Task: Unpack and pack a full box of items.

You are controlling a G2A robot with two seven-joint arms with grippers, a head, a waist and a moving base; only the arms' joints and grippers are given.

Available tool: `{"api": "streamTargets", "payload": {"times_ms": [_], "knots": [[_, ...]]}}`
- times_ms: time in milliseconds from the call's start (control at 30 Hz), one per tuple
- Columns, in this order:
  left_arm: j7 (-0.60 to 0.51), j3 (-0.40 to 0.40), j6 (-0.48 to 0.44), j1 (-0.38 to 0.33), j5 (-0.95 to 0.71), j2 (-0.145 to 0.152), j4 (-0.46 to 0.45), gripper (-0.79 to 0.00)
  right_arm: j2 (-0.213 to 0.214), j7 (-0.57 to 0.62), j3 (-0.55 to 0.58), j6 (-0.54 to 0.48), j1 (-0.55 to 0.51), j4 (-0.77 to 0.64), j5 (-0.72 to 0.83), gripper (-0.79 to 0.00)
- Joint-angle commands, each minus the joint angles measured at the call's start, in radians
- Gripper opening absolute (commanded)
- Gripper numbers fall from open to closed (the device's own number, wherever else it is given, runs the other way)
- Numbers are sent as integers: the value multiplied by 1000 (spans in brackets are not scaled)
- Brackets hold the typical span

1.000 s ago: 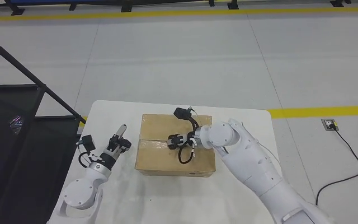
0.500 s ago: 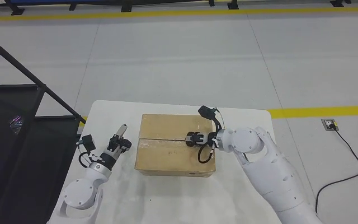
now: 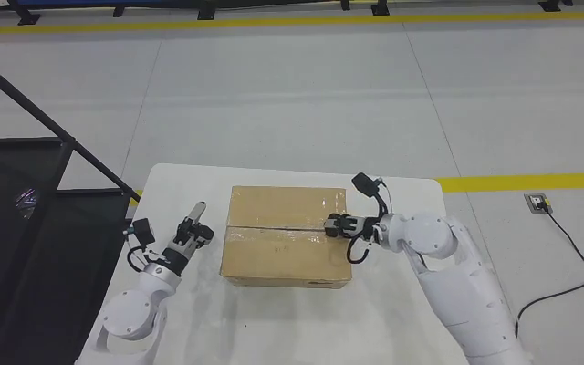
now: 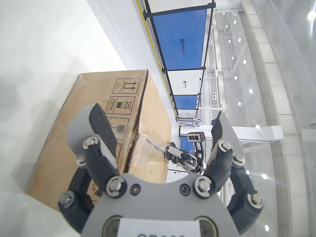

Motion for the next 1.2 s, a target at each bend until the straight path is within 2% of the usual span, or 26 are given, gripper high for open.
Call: {"api": "streamTargets", "payload": {"times_ms": [0,400,600,633,667,700,833,867,1000,1167], "knots": [[-3,-1,0,-1,1,0,0,0,5,-2,14,4,-12,-11,1,-785],[-20,-23,-7,-1,-15,4,-12,0,32,-38,107,-23,-100,-93,36,-785],[-21,-70,-20,24,-49,8,-53,0,53,-100,211,-72,-198,-209,68,-785],[-23,-79,-23,30,-54,9,-61,0,56,-118,231,-93,-220,-230,82,-767],[-25,-89,-24,38,-60,10,-69,0,58,-146,254,-118,-244,-248,104,-443],[-28,-98,-25,46,-66,11,-77,0,60,-164,269,-155,-267,-266,108,0],[-45,-122,-29,67,-81,14,-98,0,60,-164,269,-155,-267,-266,108,0],[-43,-122,-29,66,-81,13,-98,0,60,-165,271,-165,-269,-267,109,-592],[-45,-122,-30,67,-81,14,-99,0,60,-164,269,-155,-267,-266,108,-339],[-45,-122,-29,67,-81,14,-98,-1,60,-164,269,-155,-267,-266,108,-109]]}}
